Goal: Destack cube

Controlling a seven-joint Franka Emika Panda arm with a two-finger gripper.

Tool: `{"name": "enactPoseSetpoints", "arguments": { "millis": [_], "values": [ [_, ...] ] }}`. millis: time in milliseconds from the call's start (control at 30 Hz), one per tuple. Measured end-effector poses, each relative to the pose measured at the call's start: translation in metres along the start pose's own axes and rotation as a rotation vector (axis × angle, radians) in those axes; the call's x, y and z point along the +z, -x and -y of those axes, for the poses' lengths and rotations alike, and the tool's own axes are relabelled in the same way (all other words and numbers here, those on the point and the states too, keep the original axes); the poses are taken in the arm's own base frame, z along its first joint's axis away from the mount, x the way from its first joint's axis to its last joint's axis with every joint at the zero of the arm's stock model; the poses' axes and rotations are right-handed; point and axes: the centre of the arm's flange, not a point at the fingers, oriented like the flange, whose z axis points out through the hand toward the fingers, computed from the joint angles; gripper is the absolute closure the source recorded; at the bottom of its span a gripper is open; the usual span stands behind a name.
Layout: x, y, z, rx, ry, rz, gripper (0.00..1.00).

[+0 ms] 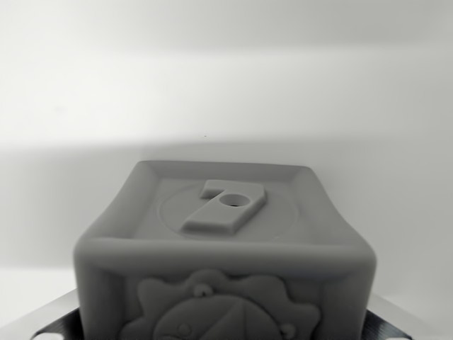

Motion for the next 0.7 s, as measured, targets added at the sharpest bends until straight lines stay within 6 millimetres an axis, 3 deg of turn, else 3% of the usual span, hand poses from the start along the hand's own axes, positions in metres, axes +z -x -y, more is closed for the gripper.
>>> {"name": "enactPoseSetpoints", "arguments": {
  "millis": [33, 700],
  "values": [
    [0.0000, 0.0000, 0.0000, 0.000, 0.000, 0.000, 0.00],
    [0.0002, -0.0001, 0.0003, 0.000, -0.001, 0.000, 0.00]
  ]
}}
